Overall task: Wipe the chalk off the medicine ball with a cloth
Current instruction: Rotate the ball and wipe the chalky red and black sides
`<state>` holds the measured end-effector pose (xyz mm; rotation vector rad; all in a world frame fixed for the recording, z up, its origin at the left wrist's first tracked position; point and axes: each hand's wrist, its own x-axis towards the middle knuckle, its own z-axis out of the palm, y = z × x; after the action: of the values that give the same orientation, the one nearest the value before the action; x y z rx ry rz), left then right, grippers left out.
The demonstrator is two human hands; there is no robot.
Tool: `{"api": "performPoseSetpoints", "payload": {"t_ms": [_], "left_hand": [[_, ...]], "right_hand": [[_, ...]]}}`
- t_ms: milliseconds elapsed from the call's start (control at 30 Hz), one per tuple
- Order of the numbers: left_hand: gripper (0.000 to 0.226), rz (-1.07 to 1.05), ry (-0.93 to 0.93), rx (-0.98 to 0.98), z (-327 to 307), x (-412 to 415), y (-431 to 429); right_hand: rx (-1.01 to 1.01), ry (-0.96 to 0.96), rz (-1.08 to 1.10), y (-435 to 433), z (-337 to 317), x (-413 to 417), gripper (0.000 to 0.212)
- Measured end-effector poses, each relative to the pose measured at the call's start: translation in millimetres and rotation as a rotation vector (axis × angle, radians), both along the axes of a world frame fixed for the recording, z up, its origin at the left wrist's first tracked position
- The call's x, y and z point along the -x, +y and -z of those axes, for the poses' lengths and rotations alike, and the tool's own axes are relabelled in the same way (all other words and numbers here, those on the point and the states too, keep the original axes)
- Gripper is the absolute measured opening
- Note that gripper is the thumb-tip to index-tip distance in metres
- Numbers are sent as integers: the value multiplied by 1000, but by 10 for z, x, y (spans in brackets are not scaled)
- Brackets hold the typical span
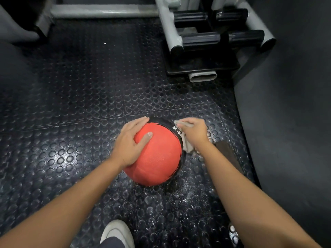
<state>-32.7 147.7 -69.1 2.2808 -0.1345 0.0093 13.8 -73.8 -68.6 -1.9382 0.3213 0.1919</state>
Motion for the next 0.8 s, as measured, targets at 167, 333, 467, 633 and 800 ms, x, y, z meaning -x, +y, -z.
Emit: {"api": "performPoseSetpoints", "payload": {"t_ms": [167, 333, 467, 633, 800], "left_hand": [[61, -42, 51, 67, 23, -86, 85], [62, -86, 104, 120, 33, -175, 128], [54, -145, 101, 150, 27, -179, 144], [51, -204, 167, 174, 61, -226, 254], [57, -79, 21, -125, -55, -283, 212]], "right_hand": [[-63, -18, 23, 1, -107, 239, 8], [-65, -138, 88, 124, -213, 760, 10], [-20, -91, 87, 202, -156, 229, 6], [50, -86, 14, 259, -111, 27, 12], [87, -79, -180, 250, -97, -75, 23]]}}
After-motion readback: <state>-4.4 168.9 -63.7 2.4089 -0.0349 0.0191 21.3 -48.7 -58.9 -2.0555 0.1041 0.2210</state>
